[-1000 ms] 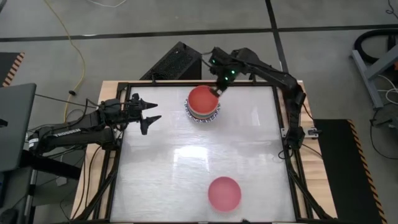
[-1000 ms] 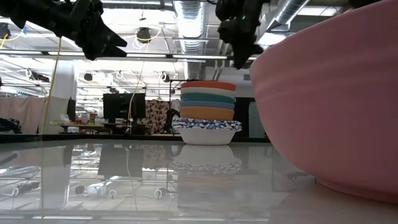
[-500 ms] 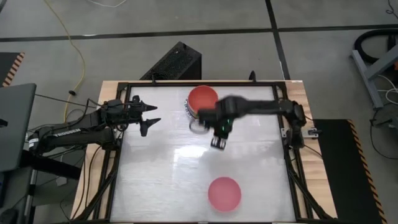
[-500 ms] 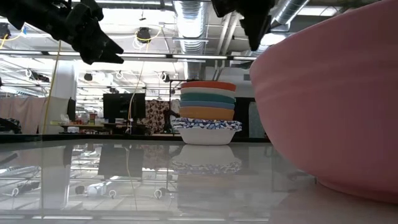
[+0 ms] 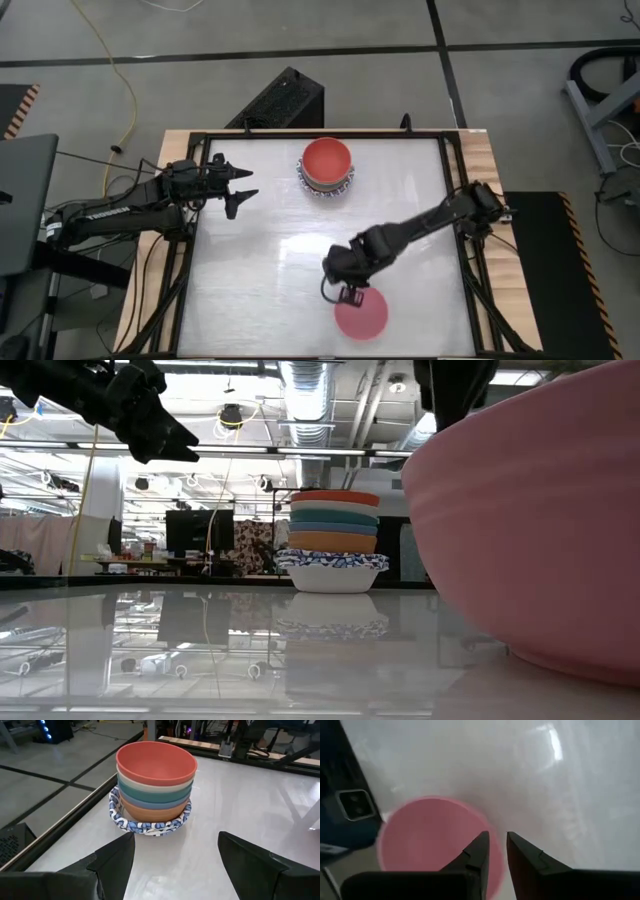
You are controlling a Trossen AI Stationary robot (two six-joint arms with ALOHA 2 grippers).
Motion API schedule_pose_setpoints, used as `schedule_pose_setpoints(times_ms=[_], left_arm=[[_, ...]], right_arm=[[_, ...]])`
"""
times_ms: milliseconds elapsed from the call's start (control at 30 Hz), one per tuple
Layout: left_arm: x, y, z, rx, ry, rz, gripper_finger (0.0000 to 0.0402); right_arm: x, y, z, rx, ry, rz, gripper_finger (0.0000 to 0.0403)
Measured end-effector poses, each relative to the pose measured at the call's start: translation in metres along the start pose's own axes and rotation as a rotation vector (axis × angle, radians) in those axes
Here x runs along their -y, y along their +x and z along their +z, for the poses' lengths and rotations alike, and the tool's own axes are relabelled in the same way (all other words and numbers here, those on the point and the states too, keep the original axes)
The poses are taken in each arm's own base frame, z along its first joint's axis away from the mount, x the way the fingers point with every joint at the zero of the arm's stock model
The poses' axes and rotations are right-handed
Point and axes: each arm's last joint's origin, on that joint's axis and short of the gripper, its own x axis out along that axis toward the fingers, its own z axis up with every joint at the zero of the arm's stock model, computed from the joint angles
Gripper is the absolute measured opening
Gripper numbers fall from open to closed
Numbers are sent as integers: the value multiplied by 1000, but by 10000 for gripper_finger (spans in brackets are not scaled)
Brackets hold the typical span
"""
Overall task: Nest bowls inside each other
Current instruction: Stack the pink bowl on top of the orange bowl
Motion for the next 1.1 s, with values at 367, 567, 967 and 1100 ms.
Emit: schedule_pose_setpoints(times_ms=[367,567,967,1100], left_arm=[[0,0,1,10,-7,-1,274],[0,0,1,7,-6,-1,274],[0,0,1,6,-4,0,274],[0,0,1,7,-4,9,274]], right_arm=[[-6,10,-9,21,-71,-31,188],[7,36,-21,-87,-83,-67,229],[12,54,-28,-120,-93,-36,231],[11,43,-29,-91,-95,-12,227]])
